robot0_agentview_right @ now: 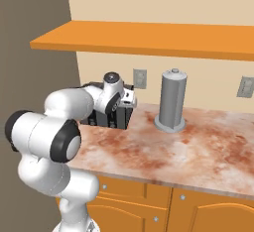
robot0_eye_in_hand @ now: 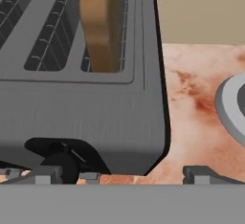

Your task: Start the toaster. Once the lever pops up, take the bread to the plate on the dining counter.

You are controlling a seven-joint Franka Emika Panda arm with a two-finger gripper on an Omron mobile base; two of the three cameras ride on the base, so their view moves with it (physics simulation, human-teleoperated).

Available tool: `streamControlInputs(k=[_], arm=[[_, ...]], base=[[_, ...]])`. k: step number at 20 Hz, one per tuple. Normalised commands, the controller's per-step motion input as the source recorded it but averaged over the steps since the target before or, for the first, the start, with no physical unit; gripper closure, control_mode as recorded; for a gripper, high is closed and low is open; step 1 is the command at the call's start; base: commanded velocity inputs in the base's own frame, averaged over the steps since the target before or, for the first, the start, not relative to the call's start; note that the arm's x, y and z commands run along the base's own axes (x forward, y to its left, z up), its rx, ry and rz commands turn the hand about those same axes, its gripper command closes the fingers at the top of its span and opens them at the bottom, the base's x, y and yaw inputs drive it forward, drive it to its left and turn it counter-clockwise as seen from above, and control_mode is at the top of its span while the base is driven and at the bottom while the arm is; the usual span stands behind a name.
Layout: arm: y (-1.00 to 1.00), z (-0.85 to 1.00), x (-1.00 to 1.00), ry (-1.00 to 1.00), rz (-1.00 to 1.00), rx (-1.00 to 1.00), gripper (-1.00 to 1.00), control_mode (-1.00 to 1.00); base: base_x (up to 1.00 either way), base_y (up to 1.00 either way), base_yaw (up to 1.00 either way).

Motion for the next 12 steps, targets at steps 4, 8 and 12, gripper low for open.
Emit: streamControlInputs(k=[4,8,12], arm=[[0.0,-0.27,0.0,0.0,0.0,0.0,-1.0,-1.0],[0.0,-0.17,0.0,0.0,0.0,0.0,-1.0,-1.0],[0.0,-0.16,0.0,0.0,0.0,0.0,-1.0,-1.0]], base=[[0.0,0.0,0.0],[0.0,0.0,0.0],[0.0,0.0,0.0]])
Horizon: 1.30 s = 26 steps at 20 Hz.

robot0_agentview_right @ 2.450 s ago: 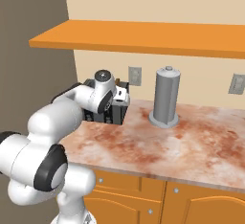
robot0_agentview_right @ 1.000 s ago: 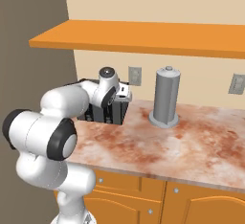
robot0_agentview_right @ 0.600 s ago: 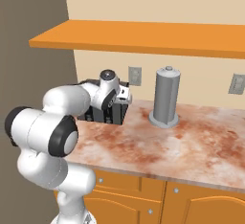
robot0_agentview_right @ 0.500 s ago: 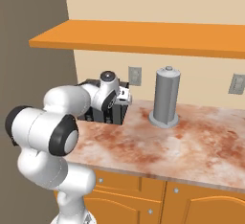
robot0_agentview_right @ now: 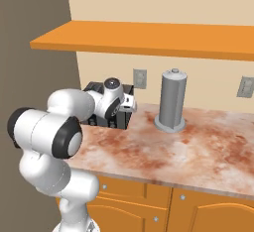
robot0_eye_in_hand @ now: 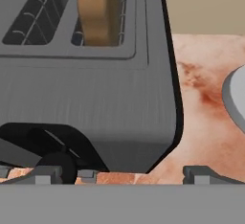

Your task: Start the toaster. Once the lever pops up, take the bread to the plate on the dining counter.

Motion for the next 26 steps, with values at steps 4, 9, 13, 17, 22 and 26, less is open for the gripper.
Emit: streamControlInputs(k=[4,9,13,17,22,26], arm=[[0.0,-0.29,0.0,0.0,0.0,0.0,-1.0,-1.0],[0.0,-0.29,0.0,0.0,0.0,0.0,-1.0,-1.0],[0.0,-0.31,0.0,0.0,0.0,0.0,-1.0,-1.0],[0.0,-0.27,0.0,0.0,0.0,0.0,-1.0,-1.0],[0.0,-0.24,0.0,0.0,0.0,0.0,-1.0,-1.0],[0.0,-0.16,0.0,0.0,0.0,0.0,-1.0,-1.0]], base=[[0.0,0.0,0.0],[0.0,0.0,0.0],[0.0,0.0,0.0],[0.0,0.0,0.0],[0.0,0.0,0.0],[0.0,0.0,0.0]])
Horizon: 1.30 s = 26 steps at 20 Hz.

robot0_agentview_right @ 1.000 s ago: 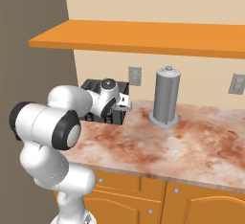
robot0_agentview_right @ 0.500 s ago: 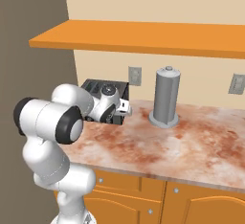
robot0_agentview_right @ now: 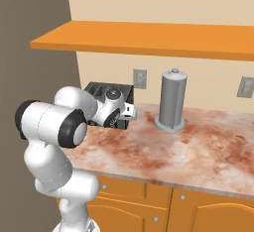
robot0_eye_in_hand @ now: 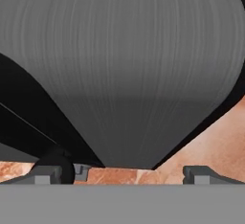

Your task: Start the toaster. Once the lever pops up, take the bread to the plate on the dining counter.

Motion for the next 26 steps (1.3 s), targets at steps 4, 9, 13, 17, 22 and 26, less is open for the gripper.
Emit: streamControlInputs(k=[4,9,13,17,22,26], arm=[[0.0,-0.03,0.0,0.0,0.0,0.0,-1.0,-1.0],[0.0,0.0,-0.02,0.0,0.0,0.0,-1.0,-1.0],[0.0,0.0,-0.11,0.0,0.0,0.0,-1.0,-1.0],[0.0,0.08,-0.14,-0.02,0.0,0.0,-1.0,-1.0],[0.0,0.36,-0.03,-0.04,0.0,0.0,-1.0,-1.0],[0.01,0.34,0.01,-0.04,0.0,0.0,-1.0,-1.0]], base=[[0.0,0.0,0.0],[0.0,0.0,0.0],[0.0,0.0,0.0],[0.0,0.0,0.0],[0.0,0.0,0.0],[0.0,0.0,0.0]])
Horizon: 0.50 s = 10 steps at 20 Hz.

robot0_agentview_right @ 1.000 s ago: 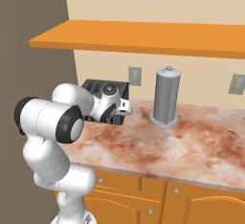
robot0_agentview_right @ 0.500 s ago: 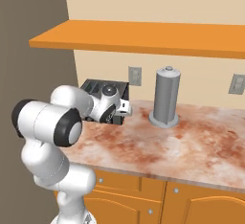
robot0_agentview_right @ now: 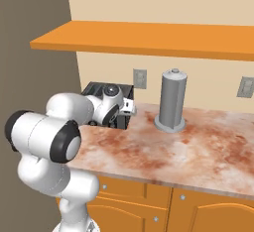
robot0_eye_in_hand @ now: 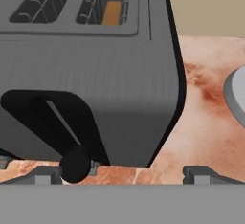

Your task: Start the toaster. Once the lever pops up, take the bread to the plate on the dining counter.

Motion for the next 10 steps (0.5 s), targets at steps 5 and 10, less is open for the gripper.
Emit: streamControlInputs(k=[5,10], arm=[[0.0,0.22,0.0,0.0,0.0,0.0,-1.0,-1.0],[0.0,0.26,0.0,-0.03,0.0,0.0,-1.0,-1.0]], base=[[0.0,0.0,0.0],[0.0,0.0,0.0]])
